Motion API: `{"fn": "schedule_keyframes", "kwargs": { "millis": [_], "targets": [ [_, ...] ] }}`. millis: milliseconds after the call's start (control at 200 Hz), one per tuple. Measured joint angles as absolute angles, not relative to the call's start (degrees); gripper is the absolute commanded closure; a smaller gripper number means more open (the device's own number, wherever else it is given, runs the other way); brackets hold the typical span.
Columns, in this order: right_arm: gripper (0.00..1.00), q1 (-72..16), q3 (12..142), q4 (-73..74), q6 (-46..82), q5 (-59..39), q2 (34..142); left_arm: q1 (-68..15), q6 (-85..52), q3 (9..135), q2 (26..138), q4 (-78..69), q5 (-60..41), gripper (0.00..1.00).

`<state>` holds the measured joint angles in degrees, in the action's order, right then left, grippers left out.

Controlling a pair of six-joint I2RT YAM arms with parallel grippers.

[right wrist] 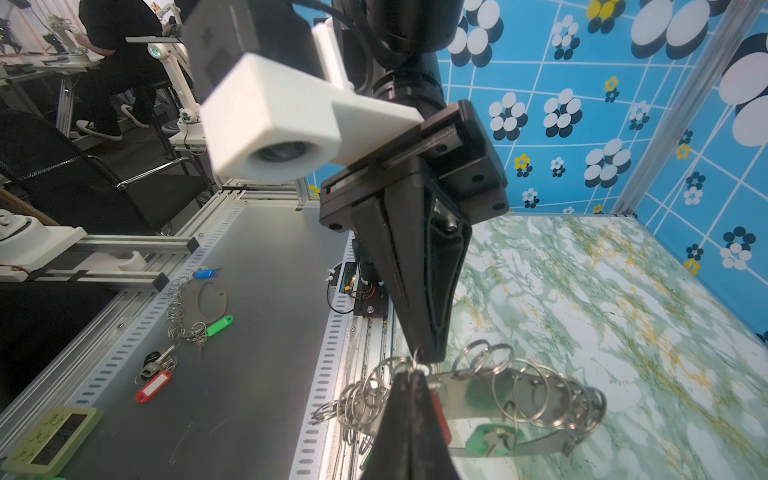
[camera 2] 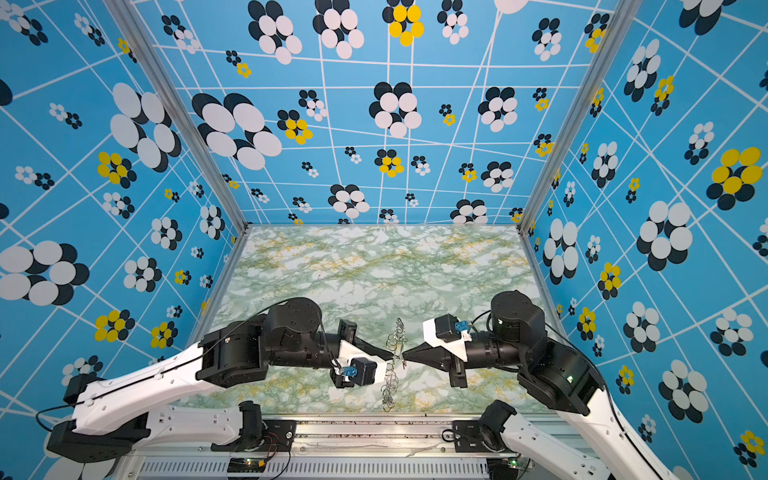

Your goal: Put the keys on the keyring

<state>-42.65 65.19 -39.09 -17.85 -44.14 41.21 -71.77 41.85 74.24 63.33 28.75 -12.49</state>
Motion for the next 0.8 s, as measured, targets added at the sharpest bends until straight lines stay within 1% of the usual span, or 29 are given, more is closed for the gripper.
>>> {"fn": "schedule_keyframes", "kwargs": {
  "millis": [800],
  "targets": [
    [1.00, -43.16, 66.78, -39.75, -17.54, -42.15, 42.33, -74.35, 43.35, 76.12, 64.47, 30.52, -8.88, 1.00]
  ]
}}
